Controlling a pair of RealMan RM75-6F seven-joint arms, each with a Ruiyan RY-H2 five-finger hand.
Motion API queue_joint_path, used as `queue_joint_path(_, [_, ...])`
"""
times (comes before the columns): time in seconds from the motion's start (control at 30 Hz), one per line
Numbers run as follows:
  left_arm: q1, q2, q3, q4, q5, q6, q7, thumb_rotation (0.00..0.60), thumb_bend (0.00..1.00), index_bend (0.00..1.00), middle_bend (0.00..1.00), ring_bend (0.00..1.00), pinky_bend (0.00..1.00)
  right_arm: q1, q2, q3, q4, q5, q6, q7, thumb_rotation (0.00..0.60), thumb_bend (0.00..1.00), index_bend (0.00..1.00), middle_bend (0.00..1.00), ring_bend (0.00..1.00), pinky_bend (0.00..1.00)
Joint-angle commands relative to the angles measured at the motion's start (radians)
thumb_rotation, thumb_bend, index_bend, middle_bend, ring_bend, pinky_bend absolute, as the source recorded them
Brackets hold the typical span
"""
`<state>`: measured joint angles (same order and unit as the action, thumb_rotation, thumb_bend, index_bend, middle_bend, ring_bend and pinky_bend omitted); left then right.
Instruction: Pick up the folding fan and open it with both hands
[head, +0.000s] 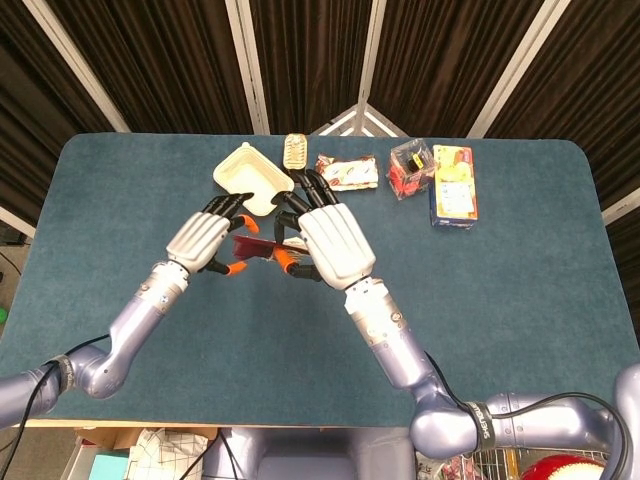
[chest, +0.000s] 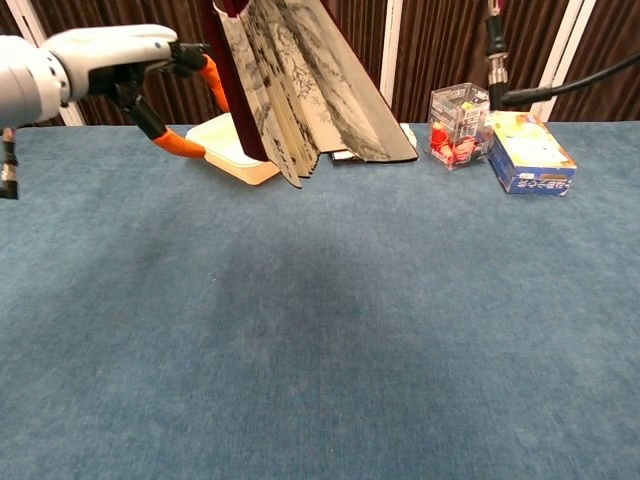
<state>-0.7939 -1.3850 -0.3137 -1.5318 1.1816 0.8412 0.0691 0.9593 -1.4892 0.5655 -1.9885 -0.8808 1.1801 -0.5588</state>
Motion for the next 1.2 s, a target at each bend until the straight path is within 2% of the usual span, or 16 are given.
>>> queue_joint_path(0.03, [-0.01, -0.019, 0.006, -0.005, -0.012, 0.007, 0.016, 0.6, 0.34, 0.42, 0.0, 0.0, 0.0, 0.003, 0.004, -0.004, -0.009, 0.005, 0.006, 0.001, 0.6, 0.52, 0.79, 0.3, 0.01, 0.0])
queue_joint_path(0.5, [-0.047, -0.093, 0.013, -0.001, -0.044, 0.056, 0.096, 0.6, 0.39, 0.46, 0.0, 0.0, 0.0, 0.003, 0.035, -0.022, -0.048, 0.022, 0.029, 0.028, 0.6, 0.52, 0.81, 0.31, 0.01, 0.0])
queue_joint_path(0.67, [-0.052, -0.123, 0.013, 0.002, -0.055, 0.085, 0.114, 0.6, 0.47, 0.61, 0.06, 0.0, 0.0, 0.005, 0.045, -0.03, -0.059, 0.02, 0.033, 0.038, 0.6, 0.52, 0.81, 0.31, 0.01, 0.0])
queue_joint_path(0.8, [-0.05, -0.14, 0.014, 0.009, -0.05, 0.119, 0.127, 0.6, 0.49, 0.69, 0.09, 0.0, 0.0, 0.004, 0.056, -0.034, -0.067, 0.02, 0.039, 0.047, 0.6, 0.52, 0.81, 0.32, 0.01, 0.0])
queue_joint_path(1.2, [-0.025, -0.103, 0.012, 0.007, -0.042, 0.165, 0.108, 0.6, 0.49, 0.7, 0.1, 0.0, 0.0, -0.025, 0.106, -0.089, -0.066, -0.031, 0.038, 0.068, 0.6, 0.52, 0.82, 0.32, 0.01, 0.0])
